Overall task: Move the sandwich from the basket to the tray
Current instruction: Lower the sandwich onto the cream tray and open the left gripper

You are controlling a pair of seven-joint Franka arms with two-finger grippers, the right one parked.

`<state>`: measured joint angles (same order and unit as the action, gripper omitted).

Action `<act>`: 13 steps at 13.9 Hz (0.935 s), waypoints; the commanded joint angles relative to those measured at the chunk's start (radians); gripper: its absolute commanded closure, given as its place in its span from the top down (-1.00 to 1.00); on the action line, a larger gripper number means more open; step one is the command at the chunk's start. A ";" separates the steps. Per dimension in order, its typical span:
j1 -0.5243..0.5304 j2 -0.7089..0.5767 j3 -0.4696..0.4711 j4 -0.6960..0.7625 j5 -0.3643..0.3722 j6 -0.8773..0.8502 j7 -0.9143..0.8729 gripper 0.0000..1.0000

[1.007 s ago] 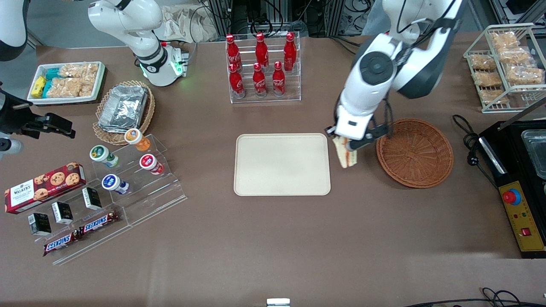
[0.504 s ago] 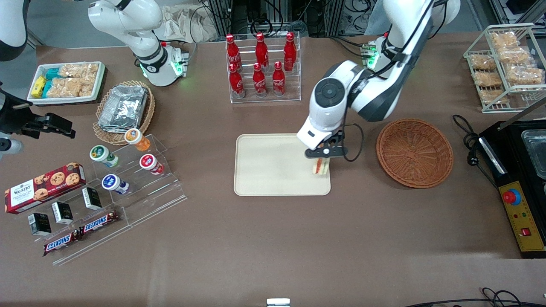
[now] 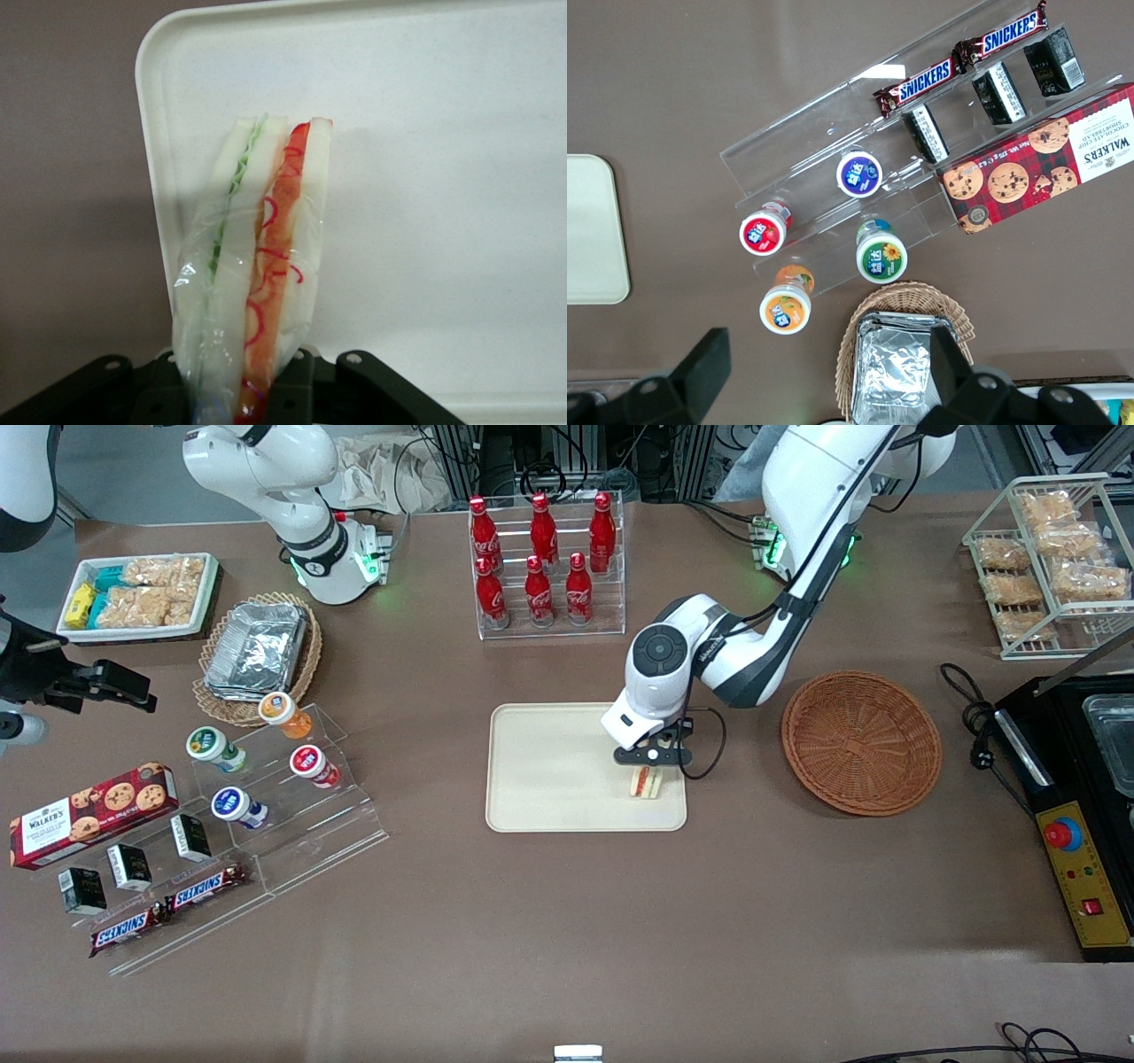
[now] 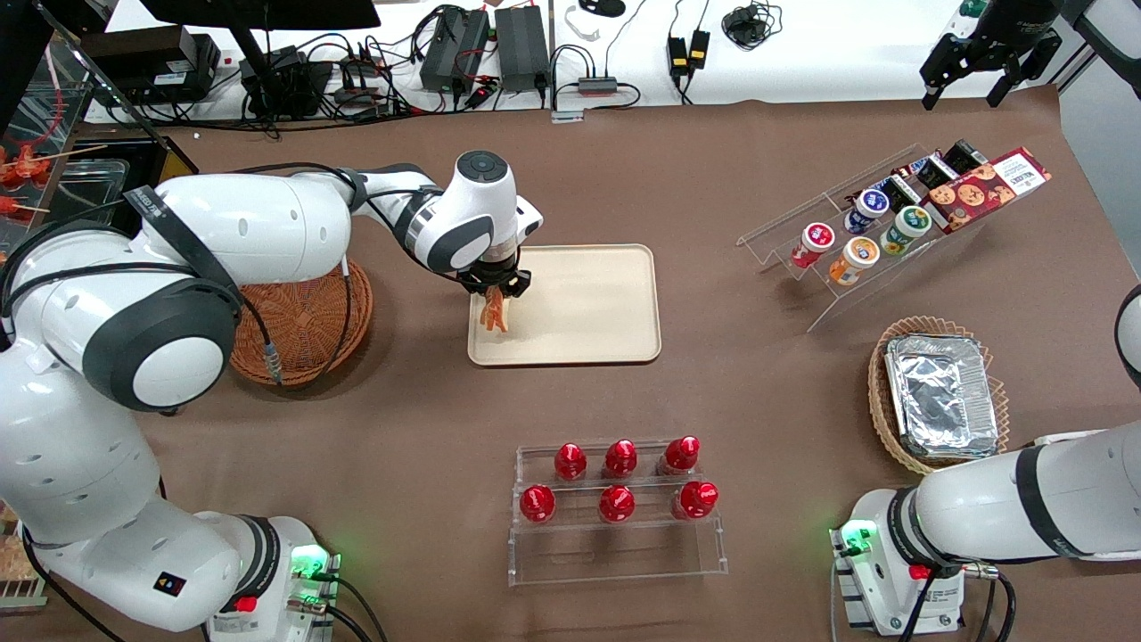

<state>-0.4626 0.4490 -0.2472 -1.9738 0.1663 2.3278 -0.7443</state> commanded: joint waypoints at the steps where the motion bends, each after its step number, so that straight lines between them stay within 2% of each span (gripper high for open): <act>1: 0.004 0.010 0.003 -0.002 0.019 0.019 -0.049 -1.00; 8: 0.004 0.043 0.017 0.004 0.019 0.033 -0.093 -1.00; 9: 0.004 0.045 0.017 0.004 0.019 0.033 -0.093 -0.83; 10: 0.004 0.045 0.017 0.004 0.019 0.033 -0.093 0.30; 11: 0.004 0.045 0.017 0.006 0.019 0.035 -0.092 0.99; 13: 0.005 0.045 0.017 0.007 0.019 0.035 -0.090 1.00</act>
<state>-0.4598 0.4903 -0.2283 -1.9735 0.1663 2.3523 -0.8128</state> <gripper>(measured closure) 0.639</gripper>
